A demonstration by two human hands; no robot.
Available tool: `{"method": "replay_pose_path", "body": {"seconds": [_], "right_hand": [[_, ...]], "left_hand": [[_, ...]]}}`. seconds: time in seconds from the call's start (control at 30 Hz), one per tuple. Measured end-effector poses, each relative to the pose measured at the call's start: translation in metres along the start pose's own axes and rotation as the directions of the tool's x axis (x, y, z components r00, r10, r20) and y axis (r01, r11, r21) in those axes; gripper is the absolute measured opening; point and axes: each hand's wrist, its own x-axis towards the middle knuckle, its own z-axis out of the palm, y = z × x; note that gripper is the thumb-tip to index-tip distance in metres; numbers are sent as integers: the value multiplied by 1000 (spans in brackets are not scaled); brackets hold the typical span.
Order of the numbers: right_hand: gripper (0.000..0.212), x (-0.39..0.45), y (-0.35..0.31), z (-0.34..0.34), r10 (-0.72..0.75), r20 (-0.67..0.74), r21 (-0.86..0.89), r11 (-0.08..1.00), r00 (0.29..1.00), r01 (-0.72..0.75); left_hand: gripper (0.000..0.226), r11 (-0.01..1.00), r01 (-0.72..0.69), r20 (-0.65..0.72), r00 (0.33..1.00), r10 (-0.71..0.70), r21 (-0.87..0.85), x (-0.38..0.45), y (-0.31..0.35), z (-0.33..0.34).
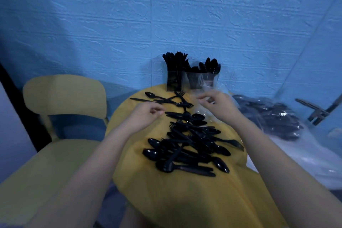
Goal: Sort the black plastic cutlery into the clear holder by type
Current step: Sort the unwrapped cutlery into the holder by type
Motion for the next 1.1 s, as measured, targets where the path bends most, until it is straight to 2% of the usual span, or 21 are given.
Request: {"method": "replay_pose_path", "body": {"seconds": [0.1, 0.2, 0.27, 0.33, 0.53, 0.73, 0.93, 1.1], "right_hand": [[19, -36, 1, 6, -7, 105, -49, 999, 994, 12], [35, -70, -3, 17, -89, 308, -45, 993, 947, 107], [51, -87, -5, 27, -143, 441, -83, 976, 886, 199], [59, -95, -4, 39, -158, 491, -154, 952, 857, 264], [41, -89, 2, 56, -165, 362, -178, 954, 917, 242], [31, -74, 6, 68, -173, 148, -184, 963, 974, 199], [33, -66, 7, 72, -161, 49, -189, 968, 986, 167], [19, -73, 5, 72, -166, -6, -150, 975, 986, 163]], "left_hand": [[24, 999, -2, 57, 998, 5, -46, -44, 0, 5], [49, 997, -68, 168, 983, 75, -47, -84, 4, 18], [57, 991, -102, 213, 973, 82, 83, -98, 2, 32], [52, 968, -130, 170, 981, 94, 213, -100, -2, 44], [38, 978, -101, 41, 995, 95, 184, -83, -13, 53], [24, 995, -40, -122, 991, 51, 91, -52, -16, 55], [21, 996, 11, -211, 977, -29, -86, -32, -17, 59], [21, 977, 20, -231, 970, -70, -214, -33, -22, 61]]}}
